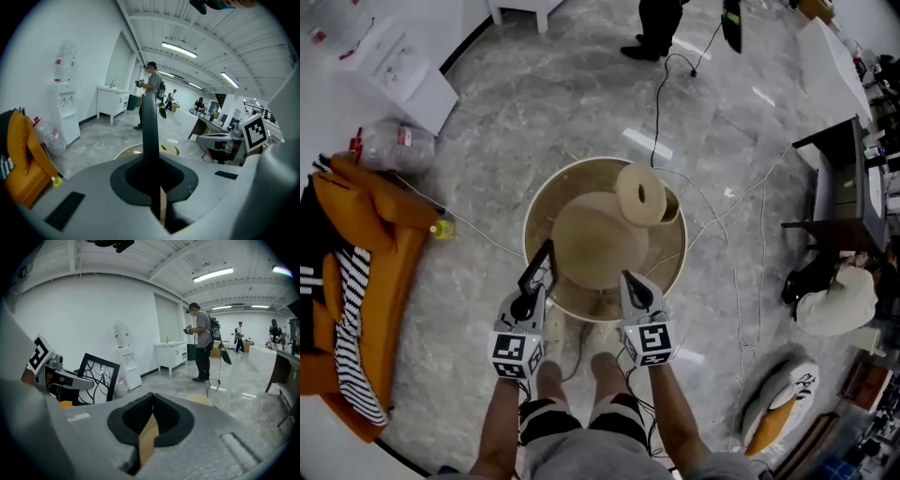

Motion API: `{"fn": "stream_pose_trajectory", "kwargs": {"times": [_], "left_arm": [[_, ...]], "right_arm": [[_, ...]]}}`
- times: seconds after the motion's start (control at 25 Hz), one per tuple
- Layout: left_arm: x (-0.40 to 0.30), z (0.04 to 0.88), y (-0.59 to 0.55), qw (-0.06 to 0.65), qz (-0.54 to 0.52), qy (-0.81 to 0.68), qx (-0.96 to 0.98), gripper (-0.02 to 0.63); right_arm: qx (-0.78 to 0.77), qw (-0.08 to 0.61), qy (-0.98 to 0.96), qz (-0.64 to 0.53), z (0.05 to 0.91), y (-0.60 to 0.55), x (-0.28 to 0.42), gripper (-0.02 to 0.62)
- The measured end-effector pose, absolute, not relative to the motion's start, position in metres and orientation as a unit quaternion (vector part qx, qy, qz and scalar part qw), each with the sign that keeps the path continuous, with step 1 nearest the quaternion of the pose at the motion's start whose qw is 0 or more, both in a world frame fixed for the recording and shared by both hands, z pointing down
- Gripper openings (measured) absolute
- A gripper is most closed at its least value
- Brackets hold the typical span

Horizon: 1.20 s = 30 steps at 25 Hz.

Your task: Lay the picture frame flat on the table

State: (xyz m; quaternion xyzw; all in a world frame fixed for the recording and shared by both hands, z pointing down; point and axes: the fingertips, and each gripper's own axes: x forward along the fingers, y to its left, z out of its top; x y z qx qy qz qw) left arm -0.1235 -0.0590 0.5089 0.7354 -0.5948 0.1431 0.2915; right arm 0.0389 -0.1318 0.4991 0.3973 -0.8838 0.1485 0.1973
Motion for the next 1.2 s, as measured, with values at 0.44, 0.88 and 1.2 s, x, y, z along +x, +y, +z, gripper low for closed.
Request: {"fn": "stream_pose_trajectory", "kwargs": {"times": [0.44,0.88,1.2], "left_arm": [[-0.12,0.638,-0.085,0.34,0.142,-0.593,0.716,0.028],[-0.115,0.753,-0.094,0.378,0.155,-0.579,0.705,0.028],[-0.117,0.803,-0.09,0.413,0.151,-0.57,0.694,0.028]], "right_arm": [[0.368,0.23,-0.883,0.18,0.626,-0.159,0.028,0.0],[0.349,0.248,-0.883,0.191,0.732,-0.172,0.024,0.0],[0.346,0.257,-0.877,0.21,0.775,-0.161,0.022,0.0]]}}
